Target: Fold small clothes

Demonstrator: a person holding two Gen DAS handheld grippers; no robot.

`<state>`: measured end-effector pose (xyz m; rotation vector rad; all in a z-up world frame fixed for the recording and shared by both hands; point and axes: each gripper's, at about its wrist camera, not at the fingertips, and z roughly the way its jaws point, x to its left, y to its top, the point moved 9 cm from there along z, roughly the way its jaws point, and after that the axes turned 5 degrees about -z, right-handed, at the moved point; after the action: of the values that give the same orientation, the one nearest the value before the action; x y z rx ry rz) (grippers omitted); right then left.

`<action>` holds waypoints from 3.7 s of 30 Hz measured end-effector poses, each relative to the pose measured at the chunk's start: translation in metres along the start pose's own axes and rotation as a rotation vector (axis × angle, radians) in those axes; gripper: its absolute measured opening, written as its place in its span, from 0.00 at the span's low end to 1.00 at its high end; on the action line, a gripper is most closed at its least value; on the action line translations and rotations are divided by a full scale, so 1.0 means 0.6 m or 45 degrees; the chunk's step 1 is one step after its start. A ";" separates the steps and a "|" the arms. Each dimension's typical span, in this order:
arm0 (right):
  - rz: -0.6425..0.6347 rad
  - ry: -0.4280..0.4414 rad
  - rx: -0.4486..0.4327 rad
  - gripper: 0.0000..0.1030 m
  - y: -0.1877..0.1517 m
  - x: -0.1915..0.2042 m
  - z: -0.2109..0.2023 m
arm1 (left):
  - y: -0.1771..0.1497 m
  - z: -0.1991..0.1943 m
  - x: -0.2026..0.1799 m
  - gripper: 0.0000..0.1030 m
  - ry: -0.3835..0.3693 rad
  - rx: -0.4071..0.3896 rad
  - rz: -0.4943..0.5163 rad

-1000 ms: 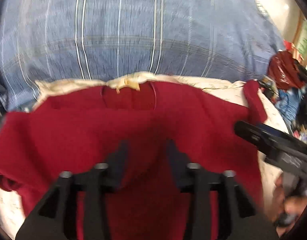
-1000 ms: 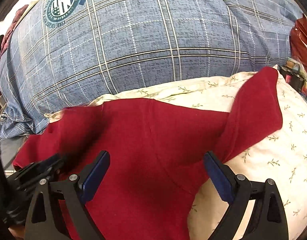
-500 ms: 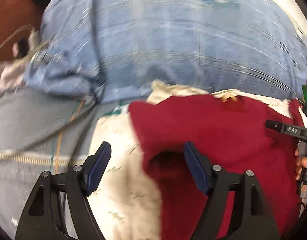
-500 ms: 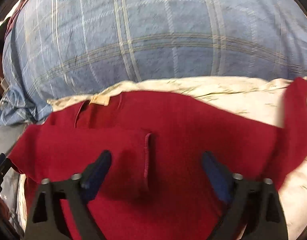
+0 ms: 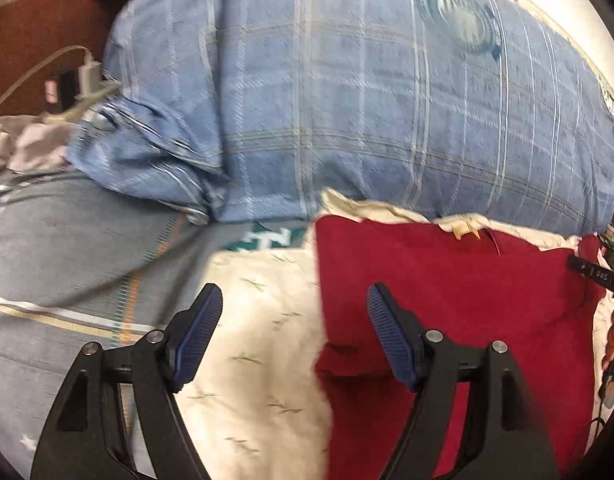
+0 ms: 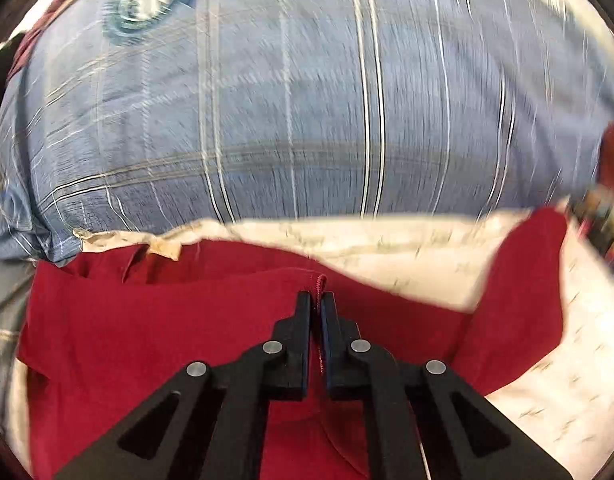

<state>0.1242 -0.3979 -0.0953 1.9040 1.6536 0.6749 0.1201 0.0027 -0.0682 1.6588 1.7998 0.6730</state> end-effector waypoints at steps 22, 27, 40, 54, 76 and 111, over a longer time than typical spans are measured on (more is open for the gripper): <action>-0.265 0.136 0.102 0.31 -0.016 0.204 0.092 | -0.054 0.120 -0.005 0.73 0.108 0.198 -0.035; -0.295 0.195 0.080 0.34 -0.025 0.222 0.037 | -0.057 0.121 -0.005 0.74 0.100 0.199 -0.054; -0.474 0.483 0.107 0.34 -0.037 0.452 0.068 | -0.074 0.085 0.026 0.74 0.056 0.212 -0.109; -0.578 0.395 0.091 0.34 -0.024 0.521 0.106 | -0.074 0.107 0.026 0.75 0.027 0.215 -0.140; -0.095 0.123 0.045 0.48 -0.061 0.159 0.002 | -0.040 0.056 -0.034 0.75 -0.094 0.116 -0.087; 0.385 -0.332 0.324 0.70 -0.014 -0.296 0.108 | -0.084 0.106 -0.073 0.76 -0.063 0.219 0.009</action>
<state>0.1388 -0.5773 -0.1541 2.3412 1.3532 0.3170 0.1326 -0.0475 -0.1444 1.7778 1.8615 0.4869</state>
